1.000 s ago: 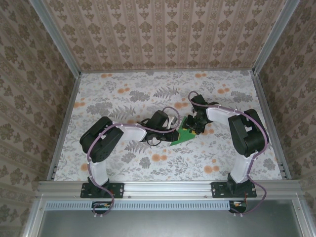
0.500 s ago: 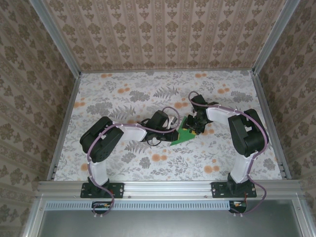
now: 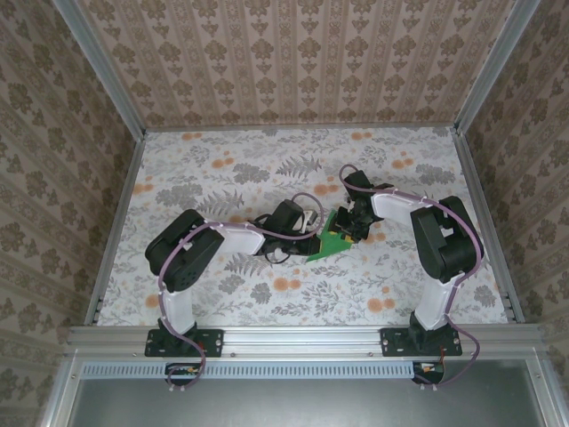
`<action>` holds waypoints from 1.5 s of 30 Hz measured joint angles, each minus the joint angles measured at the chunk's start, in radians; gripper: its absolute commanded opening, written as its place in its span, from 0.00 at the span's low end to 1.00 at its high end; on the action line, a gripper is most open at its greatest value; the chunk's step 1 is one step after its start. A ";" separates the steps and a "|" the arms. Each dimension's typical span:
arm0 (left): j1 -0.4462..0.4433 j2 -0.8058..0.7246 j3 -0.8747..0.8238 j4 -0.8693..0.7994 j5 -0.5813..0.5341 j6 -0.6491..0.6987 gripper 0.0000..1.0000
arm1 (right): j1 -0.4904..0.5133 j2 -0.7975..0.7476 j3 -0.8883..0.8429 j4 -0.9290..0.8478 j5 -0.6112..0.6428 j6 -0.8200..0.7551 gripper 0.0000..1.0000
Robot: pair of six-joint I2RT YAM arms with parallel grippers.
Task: Fold a paper plane with a square sheet of paper (pick it up from the middle)
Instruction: Fourth fold the wing at the center of the table.
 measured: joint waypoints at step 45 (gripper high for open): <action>-0.007 0.021 0.089 -0.186 -0.021 0.005 0.00 | 0.059 -0.074 -0.100 0.184 -0.170 -0.090 0.05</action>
